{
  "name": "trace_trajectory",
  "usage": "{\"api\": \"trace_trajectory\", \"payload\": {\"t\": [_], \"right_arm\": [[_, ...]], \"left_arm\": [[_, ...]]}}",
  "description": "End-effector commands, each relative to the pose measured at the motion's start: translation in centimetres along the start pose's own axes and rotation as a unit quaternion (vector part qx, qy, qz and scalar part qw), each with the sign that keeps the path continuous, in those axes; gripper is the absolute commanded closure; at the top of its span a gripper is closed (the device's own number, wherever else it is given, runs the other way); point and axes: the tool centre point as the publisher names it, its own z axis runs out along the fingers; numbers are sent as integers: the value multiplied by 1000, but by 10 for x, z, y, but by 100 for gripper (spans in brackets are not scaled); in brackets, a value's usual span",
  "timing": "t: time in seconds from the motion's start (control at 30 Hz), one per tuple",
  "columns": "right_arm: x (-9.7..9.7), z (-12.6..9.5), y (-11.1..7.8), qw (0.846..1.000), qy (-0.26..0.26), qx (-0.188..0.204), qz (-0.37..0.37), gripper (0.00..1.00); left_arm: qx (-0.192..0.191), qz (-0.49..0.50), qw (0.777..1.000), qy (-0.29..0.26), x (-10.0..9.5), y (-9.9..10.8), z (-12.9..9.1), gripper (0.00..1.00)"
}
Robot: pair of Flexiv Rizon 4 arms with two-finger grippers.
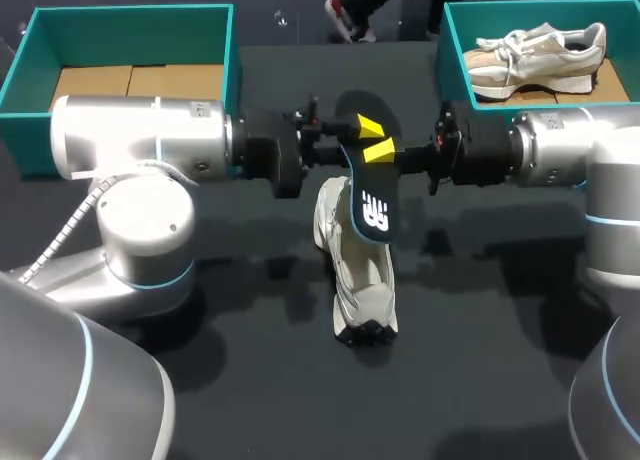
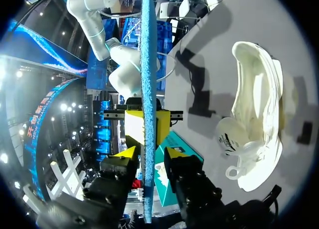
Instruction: Take the shoe out of the shoebox, open the shoe tongue, remove and reinsert the insole, then place the shoe into the shoebox
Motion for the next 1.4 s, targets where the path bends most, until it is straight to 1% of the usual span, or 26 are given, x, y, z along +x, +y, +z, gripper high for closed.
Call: {"api": "trace_trajectory", "payload": {"t": [0.03, 0.1, 0.13, 0.17, 0.2, 0.4, 0.43, 0.47, 0.5, 0.67, 0.77, 0.8, 0.9, 0.97, 1.17, 1.3, 1.33, 1.4], "right_arm": [[0, 0, -1, 1000, -1, -1, 0, 100], [0, 0, -1, 1000, -1, -1, 0, 100], [0, 0, -1, 1000, -1, -1, 0, 100], [0, 0, -1, 1000, -1, -1, 0, 100], [0, 0, -1, 1000, -1, -1, 0, 100], [0, 0, -1, 1000, -1, -1, 0, 100], [0, -1, -1, 1000, 3, 0, -4, 97], [-1, -2, -2, 1000, 6, 0, -10, 63], [-1, -3, -2, 1000, 6, 0, -15, 0], [-1, -17, -8, 998, 4, 8, -55, 0], [-1, -27, -13, 996, -5, 16, -84, 0], [-2, -31, -14, 995, -15, 19, -93, 0], [-3, -42, -16, 989, -38, 43, -138, 0], [-9, -51, -16, 989, -35, 46, -136, 0], [-9, -51, -16, 989, -35, 46, -136, 0], [-9, -51, -16, 989, -35, 46, -136, 0], [-11, -52, -16, 981, -34, 72, -175, 0], [-13, -57, -18, 965, -66, 99, -232, 0]], "left_arm": [[0, 0, 1000, 0, 1, 1, 7, 70], [0, -1, 1000, 0, 1, 1, 9, 74], [0, -2, 1000, -1, 1, 1, 9, 80], [0, -2, 1000, -1, 1, 1, 10, 95], [0, -3, 1000, -1, 2, 1, 11, 100], [3, -7, 1000, -5, 0, 0, 10, 100], [3, -7, 1000, -6, -1, -1, 8, 100], [4, -7, 1000, -6, -1, -1, 7, 100], [4, -7, 1000, -7, -2, -2, 5, 100], [-2, -7, 1000, -9, -5, -4, -11, 100], [-3, -8, 1000, -10, -8, -7, -23, 100], [-3, -9, 1000, -10, -8, -9, -27, 100], [-3, -10, 1000, -13, -12, -14, -38, 100], [-4, -11, 1000, -17, -14, -16, -44, 100], [-20, 2, 1000, -20, -23, -25, -64, 100], [-15, 1, 1000, -14, -26, -32, -74, 100], [-14, 1, 1000, -11, -27, -34, -76, 100], [-5, -6, 1000, -5, -28, -38, -80, 100]]}}
